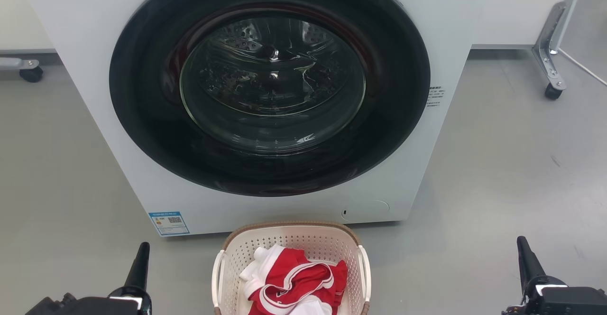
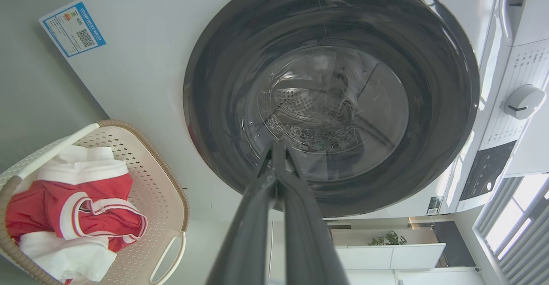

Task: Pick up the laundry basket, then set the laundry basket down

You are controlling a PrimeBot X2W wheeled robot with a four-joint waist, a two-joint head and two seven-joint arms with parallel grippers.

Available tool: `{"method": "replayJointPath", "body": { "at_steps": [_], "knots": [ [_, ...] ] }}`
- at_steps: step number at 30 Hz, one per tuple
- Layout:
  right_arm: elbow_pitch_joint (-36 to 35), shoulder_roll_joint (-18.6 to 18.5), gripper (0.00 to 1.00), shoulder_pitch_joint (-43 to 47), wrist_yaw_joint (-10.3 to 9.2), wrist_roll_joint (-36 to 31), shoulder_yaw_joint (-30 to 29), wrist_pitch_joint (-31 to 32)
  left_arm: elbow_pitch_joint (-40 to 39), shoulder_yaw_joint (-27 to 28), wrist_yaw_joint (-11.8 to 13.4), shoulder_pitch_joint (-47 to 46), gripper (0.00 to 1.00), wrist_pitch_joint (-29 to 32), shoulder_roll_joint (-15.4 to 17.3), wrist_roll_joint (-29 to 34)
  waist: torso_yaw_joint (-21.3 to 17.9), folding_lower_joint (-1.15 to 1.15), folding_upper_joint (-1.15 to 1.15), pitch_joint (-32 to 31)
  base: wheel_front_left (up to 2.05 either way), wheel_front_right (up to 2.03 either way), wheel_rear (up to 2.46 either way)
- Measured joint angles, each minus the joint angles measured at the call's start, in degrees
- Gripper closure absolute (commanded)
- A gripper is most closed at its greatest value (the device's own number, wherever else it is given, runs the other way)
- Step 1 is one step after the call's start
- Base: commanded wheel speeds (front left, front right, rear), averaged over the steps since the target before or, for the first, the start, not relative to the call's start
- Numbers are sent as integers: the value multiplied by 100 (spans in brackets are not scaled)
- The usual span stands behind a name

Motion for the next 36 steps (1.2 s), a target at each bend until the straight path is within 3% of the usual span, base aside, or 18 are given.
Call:
{"method": "replayJointPath", "body": {
  "at_steps": [11, 36],
  "knots": [
    [142, 9, 100, -118, 159, 859, -275, 222, 101, 181, -146, -188, 100, 211, -47, -810, -32, 0, 0, 12, 0, 0, 0],
    [146, 11, 100, -181, 168, 871, -283, 241, 107, 186, -148, -215, 100, 223, -57, -883, -31, 0, 0, 12, 0, 0, 0]
  ]
}}
